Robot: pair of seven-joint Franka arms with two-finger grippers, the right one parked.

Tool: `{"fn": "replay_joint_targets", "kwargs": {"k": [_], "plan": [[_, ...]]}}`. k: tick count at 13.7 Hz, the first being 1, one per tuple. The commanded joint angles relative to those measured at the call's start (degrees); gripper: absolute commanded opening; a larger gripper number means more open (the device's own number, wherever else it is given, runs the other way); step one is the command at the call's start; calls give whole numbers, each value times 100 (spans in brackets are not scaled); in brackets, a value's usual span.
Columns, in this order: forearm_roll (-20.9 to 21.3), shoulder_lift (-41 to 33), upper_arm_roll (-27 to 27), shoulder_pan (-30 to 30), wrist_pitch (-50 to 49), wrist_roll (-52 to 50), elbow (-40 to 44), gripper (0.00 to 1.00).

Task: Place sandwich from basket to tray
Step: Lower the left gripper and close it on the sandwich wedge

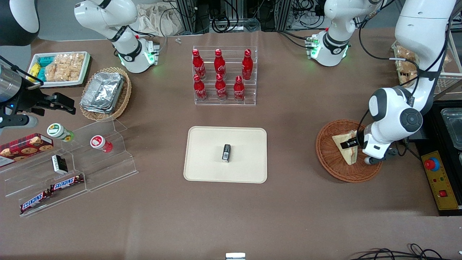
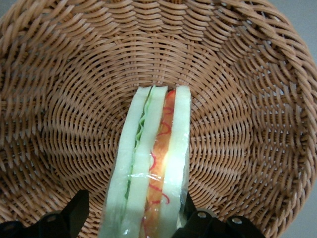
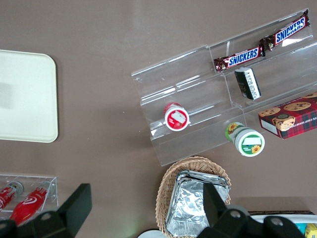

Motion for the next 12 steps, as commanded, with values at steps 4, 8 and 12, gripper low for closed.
{"fn": "replay_joint_targets", "kwargs": {"k": [4,8,12], "plan": [[7,-471,-120,-17,-451,-237,93,36],[-2,-727,-339,-17,-2742,-219,1390,35],[-46,-473,-735,-26,-4881,-184,3465,35]]}}
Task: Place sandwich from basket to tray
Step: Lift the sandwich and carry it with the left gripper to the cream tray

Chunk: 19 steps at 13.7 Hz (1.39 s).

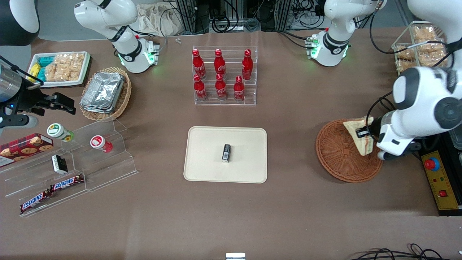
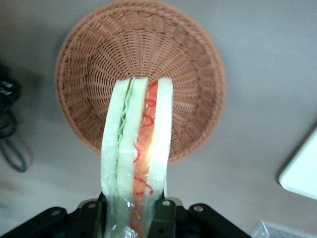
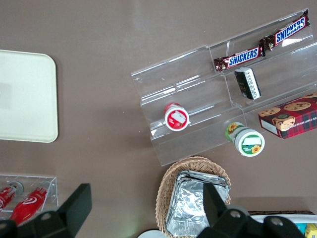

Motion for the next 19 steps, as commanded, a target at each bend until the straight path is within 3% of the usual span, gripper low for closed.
{"fn": "replay_joint_targets", "kwargs": {"k": [1,6,9,14,19], "plan": [[-23,313,-303,-13,-794,-47,1104,35],[3,629,-1007,-371,-112,-117,1088,35],[239,1129,-1007,-1162,661,-406,1114,35],[1162,1999,-1007,-2165,1479,-1364,1140,32],[1216,2896,-972,-2623,2552,-1541,1166,32]]}}
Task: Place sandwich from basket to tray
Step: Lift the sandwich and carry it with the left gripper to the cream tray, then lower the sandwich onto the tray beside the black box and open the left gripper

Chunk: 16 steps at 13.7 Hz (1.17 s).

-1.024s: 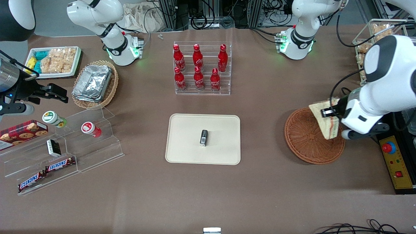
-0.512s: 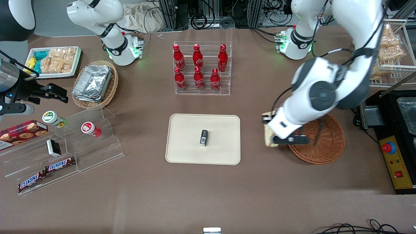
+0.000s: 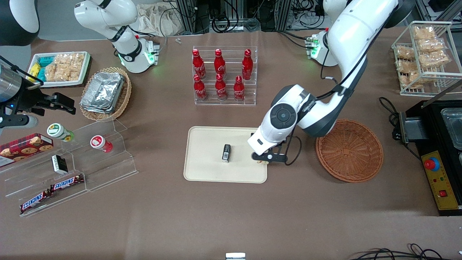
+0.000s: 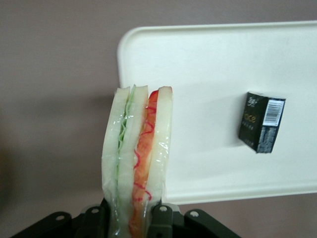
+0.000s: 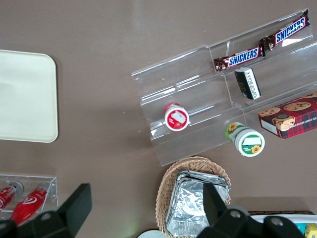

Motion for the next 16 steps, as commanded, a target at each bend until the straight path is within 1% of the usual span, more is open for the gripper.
{"fn": "replay_joint_targets", "kwargs": {"k": [1,4,5,6,7,8,10,13,15,16], "plan": [[150,510,49,-214,280,-173,267,32],[150,757,49,-215,413,-182,293,33],[150,766,58,-215,413,-182,293,38],[141,766,92,-215,413,-182,293,50],[124,757,93,-206,413,-199,293,89],[132,748,93,-197,404,-321,285,100],[150,644,93,-136,299,-542,276,100],[97,-57,75,188,-928,-376,267,100],[-17,-655,58,504,-1754,307,241,100],[-156,-936,58,715,-2063,676,232,100]]}}
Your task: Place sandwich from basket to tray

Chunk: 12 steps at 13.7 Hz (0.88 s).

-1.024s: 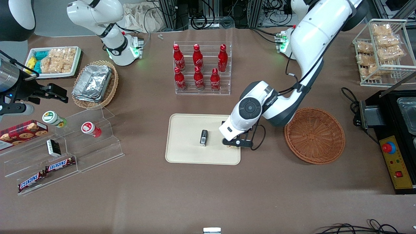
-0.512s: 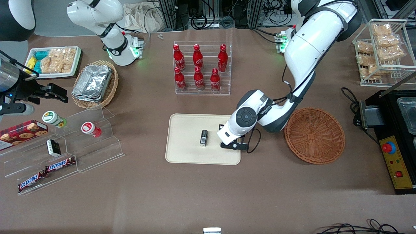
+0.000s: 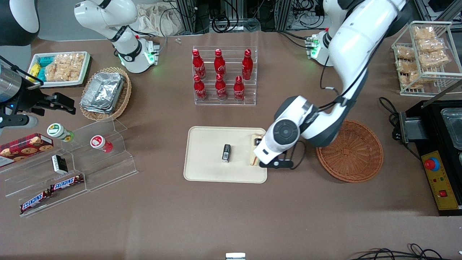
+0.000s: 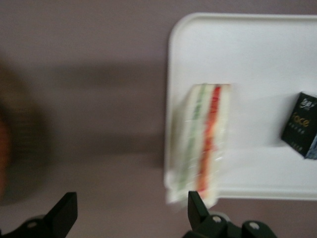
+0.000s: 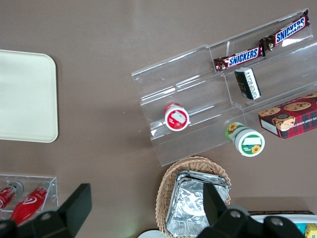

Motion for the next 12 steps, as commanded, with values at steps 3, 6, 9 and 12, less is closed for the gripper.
{"fn": "replay_joint_targets", "kwargs": {"k": [3,6,9,12], "plan": [[-404,-1374,-8,997,-1218,1563,-210,100],[-431,-1963,1,1700,-1554,2477,-201,100],[-431,-2263,18,2360,-1826,3523,-166,100],[-317,-2290,36,2643,-1871,3562,-44,100]]}}
